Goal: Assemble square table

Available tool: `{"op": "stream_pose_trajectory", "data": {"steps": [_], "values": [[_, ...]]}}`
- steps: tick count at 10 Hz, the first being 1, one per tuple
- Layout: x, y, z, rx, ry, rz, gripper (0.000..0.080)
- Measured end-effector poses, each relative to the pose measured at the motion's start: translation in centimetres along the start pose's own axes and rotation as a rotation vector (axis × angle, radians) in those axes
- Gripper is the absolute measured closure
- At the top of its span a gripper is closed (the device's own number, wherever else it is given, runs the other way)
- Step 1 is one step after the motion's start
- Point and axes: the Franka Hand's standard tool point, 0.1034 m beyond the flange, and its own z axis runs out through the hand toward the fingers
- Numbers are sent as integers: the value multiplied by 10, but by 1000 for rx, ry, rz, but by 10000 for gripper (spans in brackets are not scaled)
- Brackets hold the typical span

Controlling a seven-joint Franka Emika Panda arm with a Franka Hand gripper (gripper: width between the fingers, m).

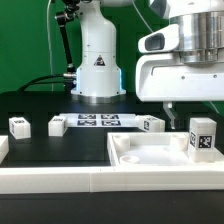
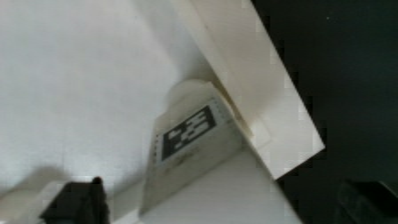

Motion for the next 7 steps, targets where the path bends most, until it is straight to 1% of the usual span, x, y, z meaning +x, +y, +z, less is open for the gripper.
{"op": "stream_pose_trajectory", "data": {"steps": [5,7], "values": [[-2,-1,1,-10,2,-337,150],[-3,-2,1,-14,2,-405,150]]}}
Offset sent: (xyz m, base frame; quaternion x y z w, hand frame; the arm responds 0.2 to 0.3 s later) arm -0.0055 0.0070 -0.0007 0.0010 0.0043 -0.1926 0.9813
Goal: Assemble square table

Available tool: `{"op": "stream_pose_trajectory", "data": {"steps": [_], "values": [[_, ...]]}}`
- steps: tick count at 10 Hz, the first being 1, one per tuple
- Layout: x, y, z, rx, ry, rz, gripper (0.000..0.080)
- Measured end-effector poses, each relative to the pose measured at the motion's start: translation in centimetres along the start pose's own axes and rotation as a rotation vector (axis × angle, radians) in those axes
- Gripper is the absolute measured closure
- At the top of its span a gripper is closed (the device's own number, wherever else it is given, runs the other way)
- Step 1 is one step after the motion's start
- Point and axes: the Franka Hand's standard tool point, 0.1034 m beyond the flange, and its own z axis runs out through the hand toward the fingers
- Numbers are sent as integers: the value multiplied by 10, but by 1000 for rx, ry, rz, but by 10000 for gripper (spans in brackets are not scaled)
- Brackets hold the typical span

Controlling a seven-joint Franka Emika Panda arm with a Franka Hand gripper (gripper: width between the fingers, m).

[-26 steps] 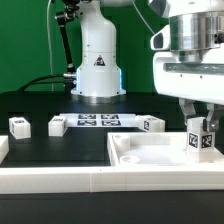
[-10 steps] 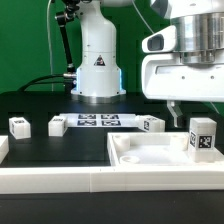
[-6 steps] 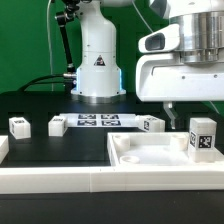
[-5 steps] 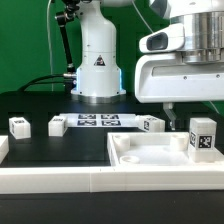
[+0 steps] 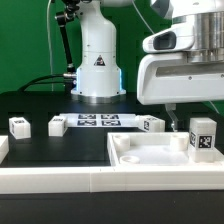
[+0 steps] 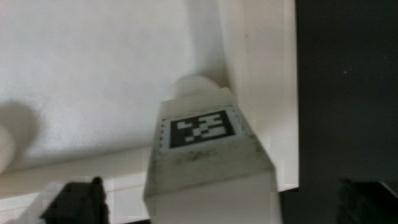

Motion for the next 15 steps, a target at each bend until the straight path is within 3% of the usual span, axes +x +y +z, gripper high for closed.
{"op": "stream_pose_trajectory", "data": {"steps": [1,3,4,5,7,10,15], "values": [[0,1,0,-6,1,-58,150],[0,1,0,-6,1,-55,401],[1,2,0,-7,1,-51,401],[1,3,0,-7,2,-29,509],[1,3,0,-7,2,-28,509],[0,4,-1,-8,15,274,509],[2,23,-2,-46,32,604,491]]}}
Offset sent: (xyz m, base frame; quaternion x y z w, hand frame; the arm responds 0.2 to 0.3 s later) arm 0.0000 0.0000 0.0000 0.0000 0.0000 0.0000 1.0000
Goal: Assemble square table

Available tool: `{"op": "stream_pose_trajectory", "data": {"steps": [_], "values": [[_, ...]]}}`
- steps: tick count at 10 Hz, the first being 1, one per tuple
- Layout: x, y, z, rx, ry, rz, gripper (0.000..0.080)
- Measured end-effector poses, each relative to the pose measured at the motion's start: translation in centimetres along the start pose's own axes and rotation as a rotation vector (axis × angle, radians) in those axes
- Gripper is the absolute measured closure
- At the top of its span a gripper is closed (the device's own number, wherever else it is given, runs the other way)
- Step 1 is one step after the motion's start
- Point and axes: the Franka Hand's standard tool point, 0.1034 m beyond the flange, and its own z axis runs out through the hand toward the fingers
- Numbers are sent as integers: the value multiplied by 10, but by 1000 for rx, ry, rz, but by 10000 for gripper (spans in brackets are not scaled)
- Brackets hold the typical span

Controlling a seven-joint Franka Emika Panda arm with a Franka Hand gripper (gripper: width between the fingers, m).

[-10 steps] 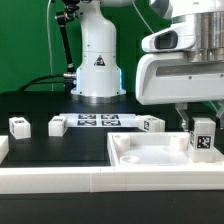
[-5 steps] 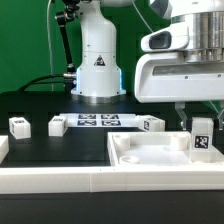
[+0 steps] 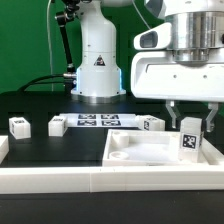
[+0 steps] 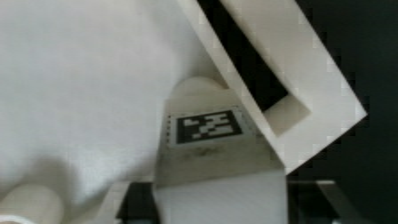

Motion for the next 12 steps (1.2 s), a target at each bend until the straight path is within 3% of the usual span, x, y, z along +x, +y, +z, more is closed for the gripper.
{"op": "stream_pose_trajectory", "data": {"steps": [3,4,5,6,8,10,12], "values": [[3,4,0,-11,8,37,480],[3,4,0,-11,8,34,275],[1,2,-1,-10,7,5,275],[2,2,-1,-10,6,-65,170],[1,2,-1,-14,-1,-222,154],[-5,5,0,-41,-49,-311,151],[-3,4,0,-37,-43,-310,151]]}}
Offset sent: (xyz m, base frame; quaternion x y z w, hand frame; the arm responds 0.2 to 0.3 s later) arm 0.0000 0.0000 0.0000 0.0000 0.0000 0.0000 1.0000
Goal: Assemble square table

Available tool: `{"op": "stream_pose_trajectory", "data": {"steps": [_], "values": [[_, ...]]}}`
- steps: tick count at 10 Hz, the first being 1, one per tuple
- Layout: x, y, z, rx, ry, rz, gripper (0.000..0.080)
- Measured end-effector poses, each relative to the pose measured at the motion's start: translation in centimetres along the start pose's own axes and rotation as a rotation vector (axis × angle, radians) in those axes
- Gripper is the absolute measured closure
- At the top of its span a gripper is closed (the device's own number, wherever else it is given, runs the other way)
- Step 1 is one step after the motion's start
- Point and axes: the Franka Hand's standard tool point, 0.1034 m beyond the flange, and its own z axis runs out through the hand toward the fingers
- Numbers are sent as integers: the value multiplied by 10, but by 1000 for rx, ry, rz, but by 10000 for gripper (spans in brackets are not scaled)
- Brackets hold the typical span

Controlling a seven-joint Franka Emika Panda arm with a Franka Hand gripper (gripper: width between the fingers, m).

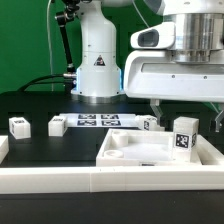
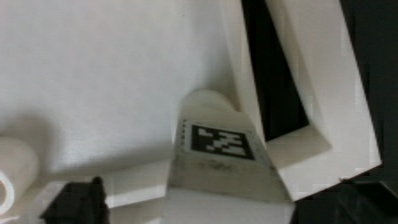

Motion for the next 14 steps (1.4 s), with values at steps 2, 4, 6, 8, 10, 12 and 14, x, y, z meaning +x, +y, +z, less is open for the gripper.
{"op": "stream_pose_trajectory", "data": {"steps": [2,4,6,8,10,12,14], "values": [[0,-1,1,0,8,-34,151],[-7,-5,5,3,26,-160,151],[-11,-9,6,3,25,-291,151],[-13,-10,4,6,23,-274,151],[-13,-9,6,4,21,-273,151],[-15,-10,6,4,22,-270,151],[-34,-9,3,12,31,-268,151]]}}
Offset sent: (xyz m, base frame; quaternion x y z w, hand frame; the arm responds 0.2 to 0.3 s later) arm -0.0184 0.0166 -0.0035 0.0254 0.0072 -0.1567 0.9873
